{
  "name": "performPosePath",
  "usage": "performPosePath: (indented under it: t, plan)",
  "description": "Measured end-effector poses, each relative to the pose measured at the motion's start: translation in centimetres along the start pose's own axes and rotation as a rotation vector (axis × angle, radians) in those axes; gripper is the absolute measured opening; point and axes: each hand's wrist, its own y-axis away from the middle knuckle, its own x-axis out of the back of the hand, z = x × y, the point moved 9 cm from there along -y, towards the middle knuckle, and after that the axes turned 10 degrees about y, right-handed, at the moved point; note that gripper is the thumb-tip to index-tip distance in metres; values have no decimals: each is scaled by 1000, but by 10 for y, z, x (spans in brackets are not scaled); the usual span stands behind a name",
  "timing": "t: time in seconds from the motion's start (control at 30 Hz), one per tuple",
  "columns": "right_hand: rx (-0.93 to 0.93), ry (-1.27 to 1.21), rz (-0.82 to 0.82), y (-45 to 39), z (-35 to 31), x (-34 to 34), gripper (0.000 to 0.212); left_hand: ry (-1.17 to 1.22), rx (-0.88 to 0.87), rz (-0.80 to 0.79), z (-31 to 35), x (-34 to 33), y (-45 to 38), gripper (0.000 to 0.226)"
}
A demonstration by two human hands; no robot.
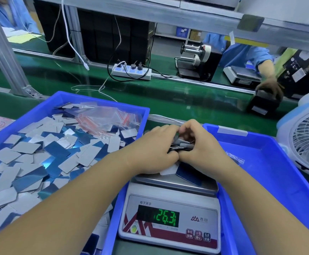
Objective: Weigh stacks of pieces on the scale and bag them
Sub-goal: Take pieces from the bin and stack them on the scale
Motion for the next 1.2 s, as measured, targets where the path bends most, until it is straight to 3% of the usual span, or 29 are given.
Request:
performPosePath:
  t: [0.1,0.27,0.47,0.67,0.87,1.2]
  plan:
    - [-4,5,22,0,3,6,40,112,27,49,-8,7,0,49]
    - [-5,128,7,1,5,8,32,45,-55,154,-11,21,1,25]
    - [1,119,7,1,5,9,28,95,-47,154,-13,14,-1,21]
    - [21,159,11,1,6,11,29,166,-167,379,0,43,9,13]
    - [44,178,-9,2,3,6,23,387,5,326,-22,52,9,16]
    - [43,173,-21,3,-2,11,33,608,72,281,-41,48,6,18]
